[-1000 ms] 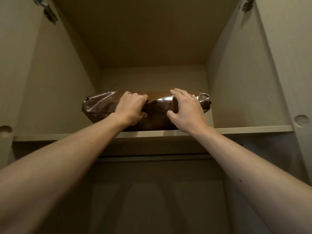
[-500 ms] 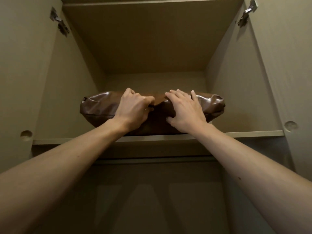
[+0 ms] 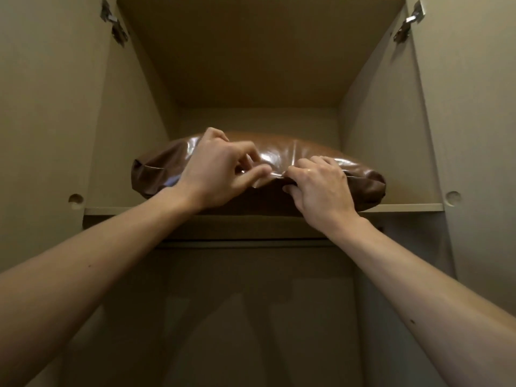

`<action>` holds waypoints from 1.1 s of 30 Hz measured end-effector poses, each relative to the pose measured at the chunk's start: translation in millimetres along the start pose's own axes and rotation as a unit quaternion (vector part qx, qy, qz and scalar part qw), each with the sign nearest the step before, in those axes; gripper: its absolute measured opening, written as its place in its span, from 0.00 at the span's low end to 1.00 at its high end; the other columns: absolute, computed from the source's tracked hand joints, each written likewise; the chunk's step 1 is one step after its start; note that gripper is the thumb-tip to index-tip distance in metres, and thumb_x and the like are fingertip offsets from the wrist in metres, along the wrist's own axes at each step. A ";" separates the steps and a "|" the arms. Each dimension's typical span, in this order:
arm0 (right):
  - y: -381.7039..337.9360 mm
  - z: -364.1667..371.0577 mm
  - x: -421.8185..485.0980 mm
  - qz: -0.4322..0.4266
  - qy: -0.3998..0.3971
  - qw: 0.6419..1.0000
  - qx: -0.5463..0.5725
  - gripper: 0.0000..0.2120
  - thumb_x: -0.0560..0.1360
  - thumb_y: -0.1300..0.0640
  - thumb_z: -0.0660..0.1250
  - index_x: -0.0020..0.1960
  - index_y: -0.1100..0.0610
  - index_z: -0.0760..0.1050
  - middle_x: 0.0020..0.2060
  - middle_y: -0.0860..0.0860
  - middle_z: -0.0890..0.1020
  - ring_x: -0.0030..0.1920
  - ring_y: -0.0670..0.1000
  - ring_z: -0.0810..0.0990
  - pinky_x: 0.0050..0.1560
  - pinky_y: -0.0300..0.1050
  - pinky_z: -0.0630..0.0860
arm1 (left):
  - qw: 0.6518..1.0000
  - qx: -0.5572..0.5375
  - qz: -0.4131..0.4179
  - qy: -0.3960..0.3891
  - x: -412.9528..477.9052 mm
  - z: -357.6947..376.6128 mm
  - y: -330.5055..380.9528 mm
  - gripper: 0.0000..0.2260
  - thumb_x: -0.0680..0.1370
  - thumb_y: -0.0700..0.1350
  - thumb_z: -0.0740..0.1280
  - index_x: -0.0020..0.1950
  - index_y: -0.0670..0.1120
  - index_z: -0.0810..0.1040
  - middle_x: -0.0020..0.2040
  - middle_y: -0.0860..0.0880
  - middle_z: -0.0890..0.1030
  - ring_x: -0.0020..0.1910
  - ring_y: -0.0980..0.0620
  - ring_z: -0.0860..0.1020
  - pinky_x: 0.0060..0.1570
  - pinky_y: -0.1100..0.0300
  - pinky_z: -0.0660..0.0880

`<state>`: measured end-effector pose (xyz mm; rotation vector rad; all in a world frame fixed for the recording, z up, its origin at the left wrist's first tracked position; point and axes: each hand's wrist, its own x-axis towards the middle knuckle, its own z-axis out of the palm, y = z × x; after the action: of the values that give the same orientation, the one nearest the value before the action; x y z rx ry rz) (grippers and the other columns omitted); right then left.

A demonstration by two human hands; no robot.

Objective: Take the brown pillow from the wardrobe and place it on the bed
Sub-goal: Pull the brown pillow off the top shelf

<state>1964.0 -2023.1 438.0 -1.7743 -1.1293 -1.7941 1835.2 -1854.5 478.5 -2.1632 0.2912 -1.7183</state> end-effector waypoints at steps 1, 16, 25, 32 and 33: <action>-0.9 -3.6 -2.6 0.000 -0.004 1.000 -0.001 0.08 0.81 0.56 0.68 0.55 0.56 0.85 0.49 0.53 0.86 0.53 0.55 0.82 0.67 0.55 0.71 | 0.999 -0.023 -0.027 0.006 4.1 -3.5 0.9 0.22 0.77 0.67 0.63 0.53 0.50 0.84 0.46 0.52 0.87 0.44 0.55 0.81 0.60 0.53 0.65; -17.5 -35.0 -32.7 0.044 0.037 0.994 0.089 0.19 0.80 0.38 0.62 0.53 0.54 0.79 0.44 0.47 0.78 0.46 0.50 0.76 0.59 0.53 0.75 | 0.930 0.087 -0.283 -0.219 -0.8 -26.6 -12.3 0.54 0.67 0.83 0.54 0.85 0.54 0.50 0.82 0.42 0.62 0.76 0.32 0.66 0.71 0.33 0.63; 7.2 -13.1 14.8 0.277 -0.090 0.947 0.136 0.33 0.81 0.33 0.55 0.81 0.48 0.61 0.82 0.57 0.60 0.83 0.59 0.55 0.78 0.72 0.46 | 0.925 0.047 -0.348 -0.146 -1.6 -23.7 -13.9 0.47 0.72 0.81 0.45 0.78 0.50 0.68 0.74 0.39 0.67 0.73 0.33 0.65 0.68 0.31 0.64; 29.7 -11.3 7.5 0.347 -0.030 0.923 0.165 0.26 0.78 0.31 0.60 0.63 0.51 0.69 0.63 0.52 0.71 0.67 0.58 0.71 0.69 0.65 0.69 | 0.918 -0.049 -0.393 -0.031 -0.6 -7.8 -28.8 0.29 0.74 0.75 0.61 0.51 0.49 0.71 0.57 0.48 0.67 0.57 0.40 0.75 0.53 0.50 0.69; 33.3 -9.6 7.0 0.364 -0.040 0.911 0.190 0.30 0.77 0.30 0.61 0.67 0.51 0.68 0.67 0.53 0.70 0.69 0.59 0.70 0.69 0.65 0.69 | 0.914 -0.061 -0.401 -0.016 -2.2 -4.5 -32.1 0.30 0.73 0.74 0.63 0.55 0.49 0.70 0.59 0.48 0.67 0.59 0.39 0.75 0.54 0.50 0.69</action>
<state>1981.6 -2048.7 455.0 -1.7129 -0.6393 -0.9912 1828.4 -1825.0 490.3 -2.6034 -0.6081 -2.0838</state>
